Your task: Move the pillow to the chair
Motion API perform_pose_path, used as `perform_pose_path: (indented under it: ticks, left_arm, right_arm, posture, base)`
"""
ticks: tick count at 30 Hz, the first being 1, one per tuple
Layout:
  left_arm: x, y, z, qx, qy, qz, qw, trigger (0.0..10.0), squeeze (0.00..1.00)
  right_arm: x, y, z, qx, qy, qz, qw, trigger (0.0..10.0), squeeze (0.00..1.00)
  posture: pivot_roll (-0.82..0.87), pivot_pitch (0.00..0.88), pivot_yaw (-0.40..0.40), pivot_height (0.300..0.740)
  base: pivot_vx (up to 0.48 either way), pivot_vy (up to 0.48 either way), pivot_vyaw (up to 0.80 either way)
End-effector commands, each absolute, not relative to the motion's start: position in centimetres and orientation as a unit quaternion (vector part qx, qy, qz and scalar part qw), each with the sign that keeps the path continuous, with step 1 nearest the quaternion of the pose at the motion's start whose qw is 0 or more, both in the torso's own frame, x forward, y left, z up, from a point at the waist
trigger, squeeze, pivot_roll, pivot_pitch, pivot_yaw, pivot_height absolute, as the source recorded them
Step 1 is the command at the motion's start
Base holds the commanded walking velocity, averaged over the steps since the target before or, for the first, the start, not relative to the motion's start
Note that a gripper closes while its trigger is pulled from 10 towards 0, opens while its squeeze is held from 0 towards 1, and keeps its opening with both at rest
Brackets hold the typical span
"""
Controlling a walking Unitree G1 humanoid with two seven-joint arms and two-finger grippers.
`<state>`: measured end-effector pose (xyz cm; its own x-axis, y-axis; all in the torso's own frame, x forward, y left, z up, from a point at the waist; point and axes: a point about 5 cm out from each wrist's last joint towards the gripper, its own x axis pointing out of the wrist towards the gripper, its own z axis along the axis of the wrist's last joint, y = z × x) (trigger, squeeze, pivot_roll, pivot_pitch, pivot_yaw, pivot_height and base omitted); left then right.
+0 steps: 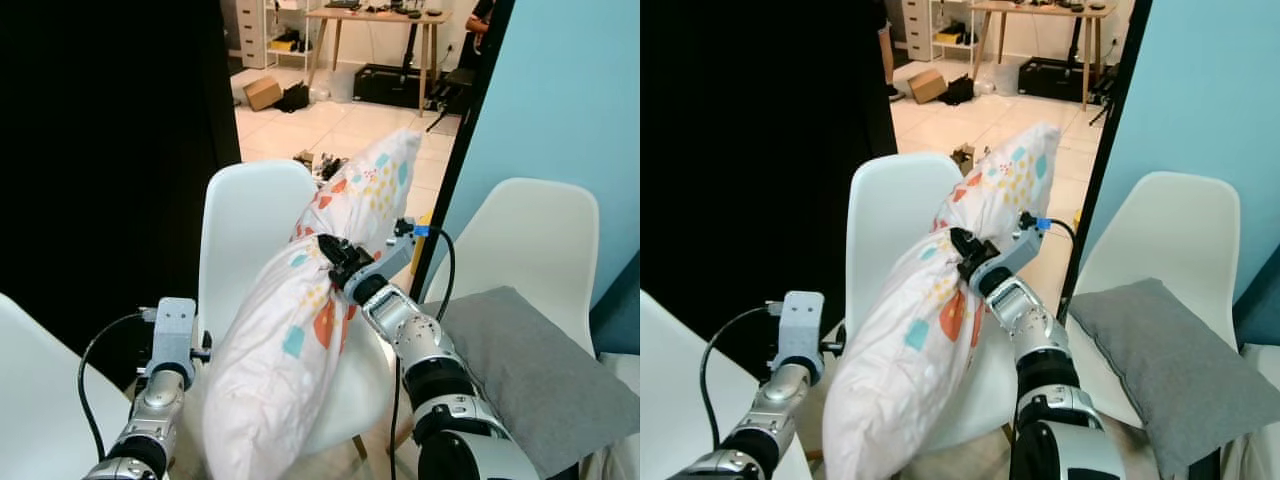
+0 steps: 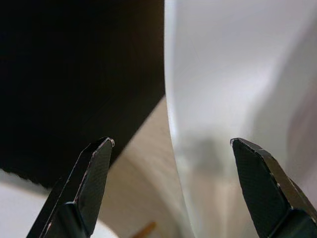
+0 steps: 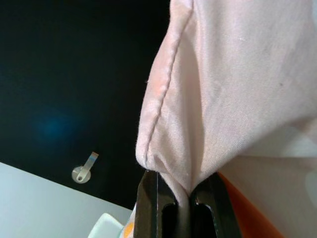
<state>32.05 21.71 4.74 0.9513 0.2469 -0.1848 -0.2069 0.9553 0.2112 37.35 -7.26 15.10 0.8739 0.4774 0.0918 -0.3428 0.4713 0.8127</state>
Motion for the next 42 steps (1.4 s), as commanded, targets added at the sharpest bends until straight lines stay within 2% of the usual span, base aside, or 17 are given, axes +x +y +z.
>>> perform_pose_path:
  ticks: [1,13,23,24,31,33,37,42]
  left_arm:
    - [32.5,22.1,5.7,0.099,0.086,0.121,0.984,10.0,0.0]
    - [32.8,22.6,6.5,0.1,0.069,0.126,0.984,10.0,0.0]
    - [32.9,21.8,6.3,0.102,0.071,0.116,0.986,10.0,0.0]
    - [32.9,21.7,6.3,0.101,0.071,0.114,0.986,10.0,0.0]
    - [33.0,21.4,6.3,0.111,0.076,0.114,0.984,10.0,0.0]
    - [33.0,21.4,6.3,0.11,0.076,0.114,0.984,10.0,0.0]
    - [33.0,21.1,6.3,0.112,0.076,0.11,0.985,10.0,0.0]
    - [33.0,21.0,6.2,0.113,0.078,0.109,0.985,10.0,0.0]
  right_arm:
    - [37.3,-5.2,16.5,0.462,0.049,0.269,0.844,10.0,0.0]
    - [37.1,-5.2,15.9,0.477,0.058,0.261,0.837,10.0,0.0]
    - [36.8,-4.1,16.7,0.515,0.062,0.304,0.799,10.0,0.0]
    - [36.5,-3.6,17.3,0.524,0.057,0.327,0.784,10.0,0.0]
    - [35.9,-3.1,19.0,0.553,0.033,0.373,0.744,10.0,0.0]
    - [35.9,-3.1,19.1,0.553,0.033,0.374,0.743,10.0,0.0]
    - [36.0,-3.0,17.3,0.518,0.084,0.356,0.773,10.0,0.0]
    - [35.8,-3.4,16.1,0.519,0.109,0.338,0.777,10.0,0.0]
  posture:
    - [-0.08,0.012,0.02,0.737]
    - [-0.08,0.024,0.03,0.737]
    - [-0.08,0.03,0.035,0.737]
    - [-0.08,0.032,0.037,0.737]
    - [-0.08,0.035,0.04,0.737]
    - [-0.08,0.035,0.04,0.737]
    - [-0.07,0.039,0.039,0.737]
    - [-0.08,0.039,0.04,0.724]
  base:
    - [0.36,0.0,0.0]
    - [0.368,0.0,0.0]
    - [0.372,0.0,0.0]
    - [0.349,0.0,0.0]
    - [0.1,0.0,0.0]
    - [0.0,0.0,0.0]
    - [0.0,0.0,0.0]
    - [0.0,0.0,0.0]
